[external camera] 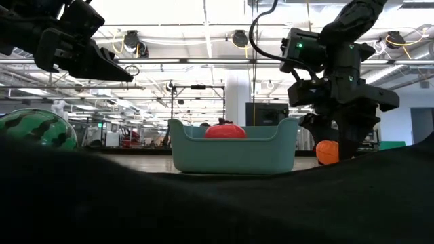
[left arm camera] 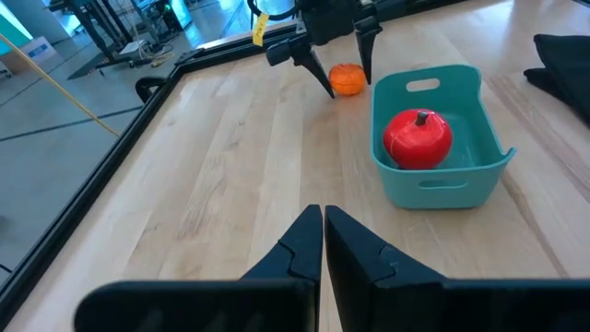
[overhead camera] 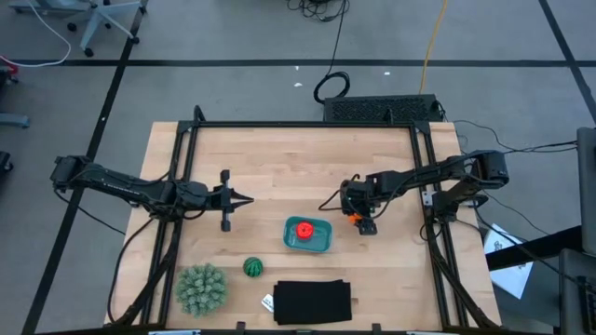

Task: Pick and placing Produce into tupperware
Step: Put the pumpkin into the basket

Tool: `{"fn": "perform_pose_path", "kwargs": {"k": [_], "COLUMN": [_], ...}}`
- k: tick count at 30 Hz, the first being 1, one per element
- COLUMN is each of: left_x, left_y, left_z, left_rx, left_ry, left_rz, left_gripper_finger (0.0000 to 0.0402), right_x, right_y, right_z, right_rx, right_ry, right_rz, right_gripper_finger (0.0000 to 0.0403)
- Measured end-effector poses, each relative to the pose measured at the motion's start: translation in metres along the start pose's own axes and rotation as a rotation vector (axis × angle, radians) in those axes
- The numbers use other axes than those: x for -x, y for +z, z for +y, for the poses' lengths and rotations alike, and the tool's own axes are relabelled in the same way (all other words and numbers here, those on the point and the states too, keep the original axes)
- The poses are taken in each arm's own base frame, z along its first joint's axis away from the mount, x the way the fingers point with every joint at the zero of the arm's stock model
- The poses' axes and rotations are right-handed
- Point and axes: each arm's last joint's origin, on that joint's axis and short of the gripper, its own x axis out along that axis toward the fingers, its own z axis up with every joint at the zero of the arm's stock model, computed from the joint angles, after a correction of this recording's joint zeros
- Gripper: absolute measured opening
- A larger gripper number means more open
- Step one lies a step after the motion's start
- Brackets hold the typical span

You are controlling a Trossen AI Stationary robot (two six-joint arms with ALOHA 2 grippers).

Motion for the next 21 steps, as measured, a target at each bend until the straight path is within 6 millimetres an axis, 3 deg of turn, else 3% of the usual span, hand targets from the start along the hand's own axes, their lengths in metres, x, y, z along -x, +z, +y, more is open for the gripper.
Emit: {"fn": "perform_pose_path", "kwargs": {"k": [8,21], "left_x": [0.0,0.0], "left_y": [0.0,0.0], "left_z": [0.0,0.0], "left_rx": [0.0,0.0], "left_ry": [0.0,0.0], "left_rz": [0.0,0.0], "left_gripper_finger": [0.0021,0.0021], "right_x": [0.028,0.107], "right_y": [0.022,0.071], "right_z": [0.002,0.008], "right_rx": [0.003,0.051], "right_ry": [0.003,-0.111], "right_rz": [0.035,-0.012], "right_gripper_finger": [0.0246,0.0246]}}
